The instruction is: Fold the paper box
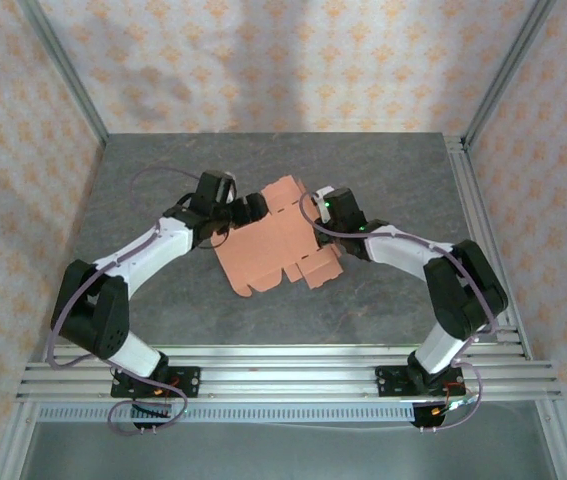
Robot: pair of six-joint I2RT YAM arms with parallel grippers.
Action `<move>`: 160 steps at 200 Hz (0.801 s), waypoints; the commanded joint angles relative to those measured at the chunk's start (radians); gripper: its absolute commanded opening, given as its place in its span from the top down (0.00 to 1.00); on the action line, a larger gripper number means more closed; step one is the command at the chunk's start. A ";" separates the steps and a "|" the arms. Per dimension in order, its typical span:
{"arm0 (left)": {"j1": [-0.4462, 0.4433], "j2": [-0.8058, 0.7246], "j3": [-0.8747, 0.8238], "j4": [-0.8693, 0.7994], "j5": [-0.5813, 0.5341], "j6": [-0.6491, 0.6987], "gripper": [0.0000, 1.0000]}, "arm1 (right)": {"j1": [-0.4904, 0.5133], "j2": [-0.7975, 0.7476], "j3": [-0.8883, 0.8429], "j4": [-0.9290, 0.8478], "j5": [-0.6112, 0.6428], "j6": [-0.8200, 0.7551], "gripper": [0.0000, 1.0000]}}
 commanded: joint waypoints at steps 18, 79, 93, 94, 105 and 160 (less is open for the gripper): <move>0.007 0.006 0.072 0.031 -0.050 0.170 0.08 | -0.017 -0.054 -0.023 0.057 -0.063 -0.020 1.00; 0.028 0.255 0.429 -0.220 0.074 0.392 0.06 | -0.018 -0.103 -0.084 0.083 -0.054 -0.117 1.00; 0.029 0.304 0.505 -0.262 0.104 0.333 0.06 | -0.017 -0.115 -0.083 0.069 -0.046 -0.127 1.00; 0.029 0.307 0.514 -0.267 0.107 0.327 0.06 | -0.017 -0.115 -0.083 0.068 -0.045 -0.128 1.00; 0.024 0.343 0.575 -0.307 0.135 0.279 0.06 | -0.017 -0.124 -0.087 0.068 -0.034 -0.133 1.00; -0.066 0.414 0.727 -0.398 0.043 0.241 0.08 | -0.007 -0.125 -0.093 0.064 0.038 -0.185 1.00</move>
